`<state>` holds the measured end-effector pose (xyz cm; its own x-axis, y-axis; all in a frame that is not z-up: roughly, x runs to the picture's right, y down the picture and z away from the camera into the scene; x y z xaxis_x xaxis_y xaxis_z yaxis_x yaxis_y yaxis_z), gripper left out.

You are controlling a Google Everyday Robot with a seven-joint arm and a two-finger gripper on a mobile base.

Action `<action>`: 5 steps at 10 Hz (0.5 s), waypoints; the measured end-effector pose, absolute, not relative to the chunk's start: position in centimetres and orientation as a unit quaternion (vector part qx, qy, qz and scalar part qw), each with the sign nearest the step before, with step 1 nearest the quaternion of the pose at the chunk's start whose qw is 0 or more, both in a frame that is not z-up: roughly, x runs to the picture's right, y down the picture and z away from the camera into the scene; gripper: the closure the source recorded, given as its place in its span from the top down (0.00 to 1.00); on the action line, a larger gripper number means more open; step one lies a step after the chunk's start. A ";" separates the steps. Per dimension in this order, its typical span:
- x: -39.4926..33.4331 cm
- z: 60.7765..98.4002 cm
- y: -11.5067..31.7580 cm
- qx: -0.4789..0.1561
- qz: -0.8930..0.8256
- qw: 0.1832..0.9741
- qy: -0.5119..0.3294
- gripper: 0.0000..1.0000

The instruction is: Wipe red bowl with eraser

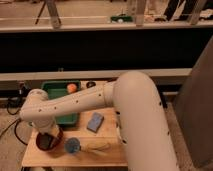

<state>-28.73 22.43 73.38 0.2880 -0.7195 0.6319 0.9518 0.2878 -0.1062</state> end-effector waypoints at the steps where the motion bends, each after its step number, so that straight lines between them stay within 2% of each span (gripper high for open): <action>1: -27.7 73.5 21.9 -0.238 -0.537 0.776 -0.227 0.00; 5: -26.5 74.4 20.7 -0.235 -0.523 0.794 -0.202 0.00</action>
